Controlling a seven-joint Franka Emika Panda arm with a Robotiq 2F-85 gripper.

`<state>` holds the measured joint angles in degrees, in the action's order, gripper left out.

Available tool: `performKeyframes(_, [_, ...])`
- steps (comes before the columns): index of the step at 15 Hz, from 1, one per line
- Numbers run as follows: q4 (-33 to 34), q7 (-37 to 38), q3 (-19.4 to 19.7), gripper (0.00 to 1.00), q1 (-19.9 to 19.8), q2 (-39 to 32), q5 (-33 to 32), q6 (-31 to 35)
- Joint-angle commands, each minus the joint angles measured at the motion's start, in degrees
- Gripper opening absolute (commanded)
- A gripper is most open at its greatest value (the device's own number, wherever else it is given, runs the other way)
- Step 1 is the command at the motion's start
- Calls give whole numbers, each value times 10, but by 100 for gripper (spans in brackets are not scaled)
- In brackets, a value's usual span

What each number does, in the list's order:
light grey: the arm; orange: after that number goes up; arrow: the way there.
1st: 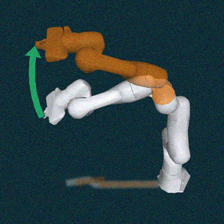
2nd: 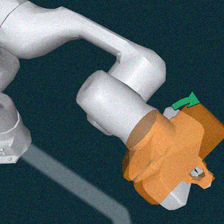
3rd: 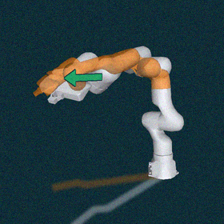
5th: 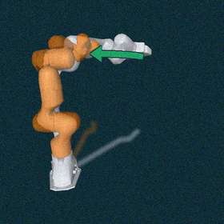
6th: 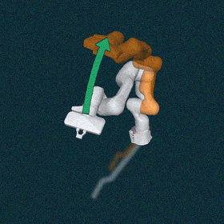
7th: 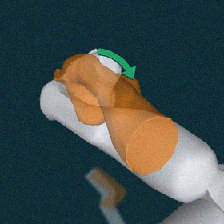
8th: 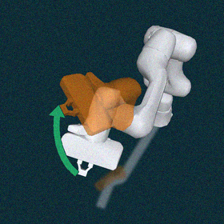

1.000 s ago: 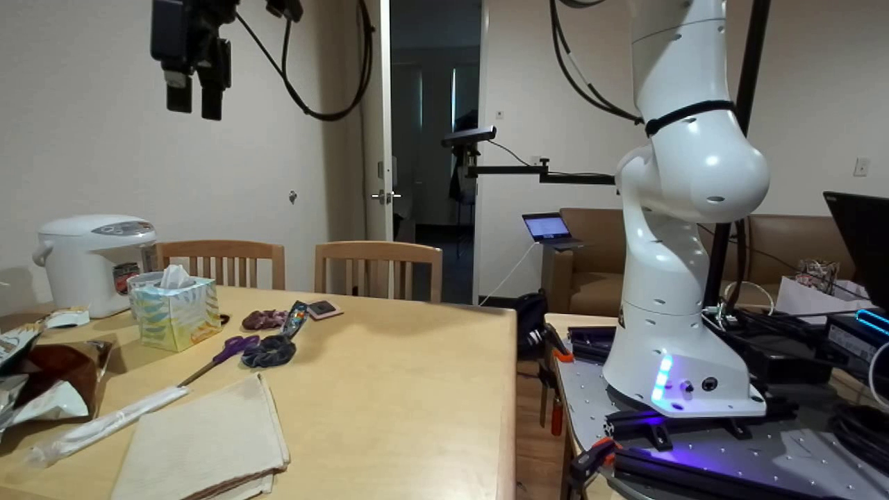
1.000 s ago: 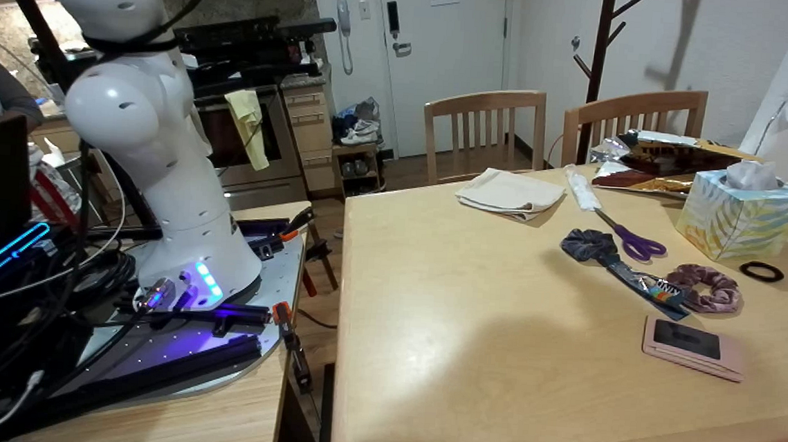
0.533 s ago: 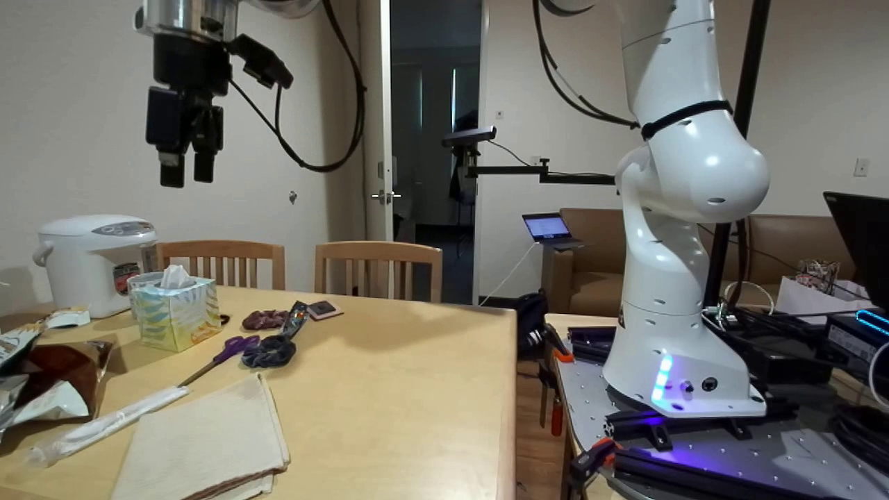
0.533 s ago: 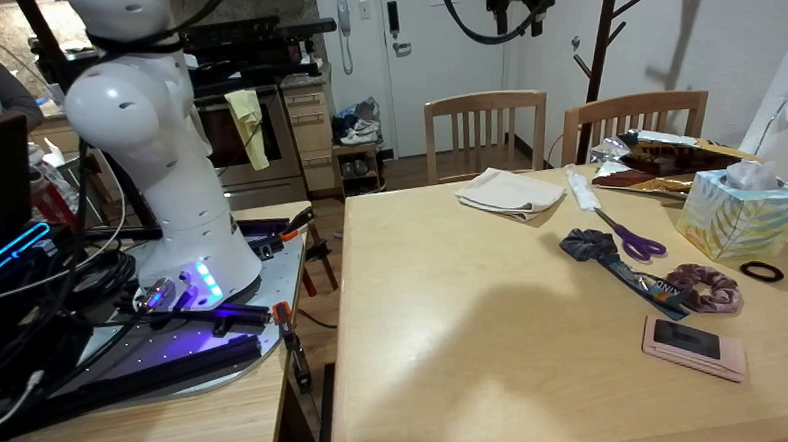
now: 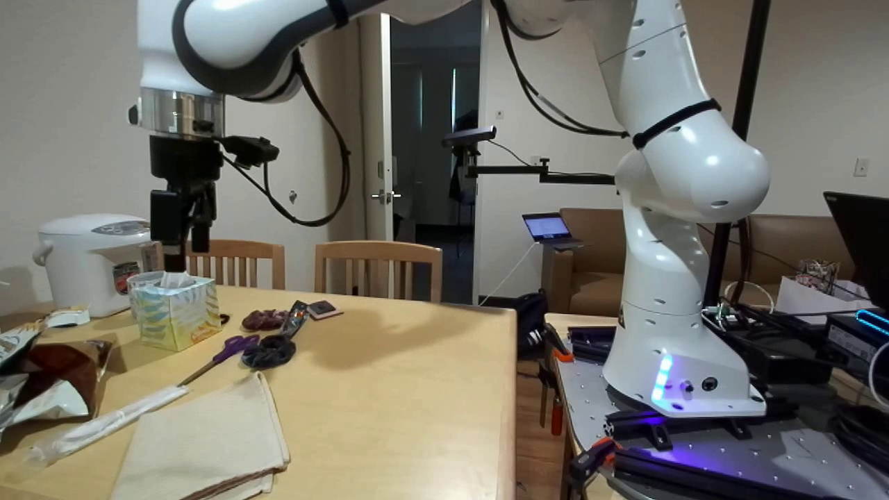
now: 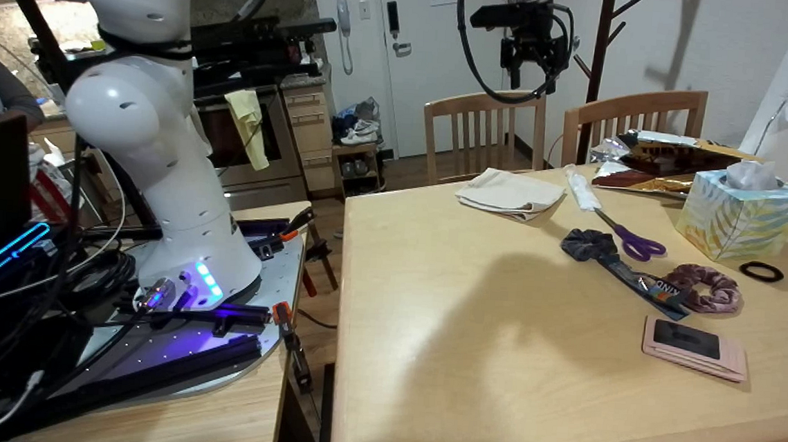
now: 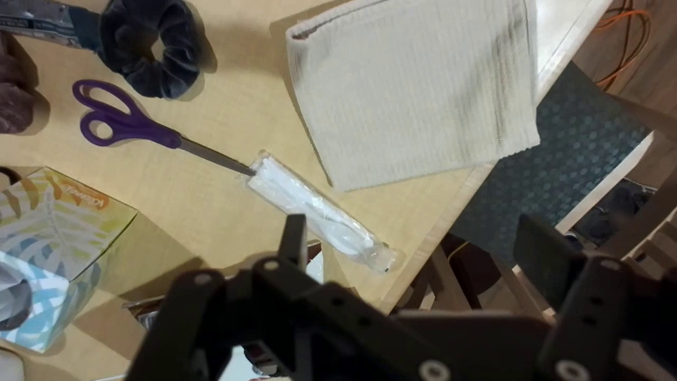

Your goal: Wipe the table with the towel

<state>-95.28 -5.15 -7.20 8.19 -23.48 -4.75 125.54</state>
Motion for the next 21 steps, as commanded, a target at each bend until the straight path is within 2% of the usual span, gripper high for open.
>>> performKeyframes(1, [2, 0, 3, 100, 2, -2, 1, -2])
performKeyframes(4, [1, 0, 6, 100, 6, 0, -13, 5])
performKeyframes(21, [193, -48, -4, 100, -8, -248, 17, -34])
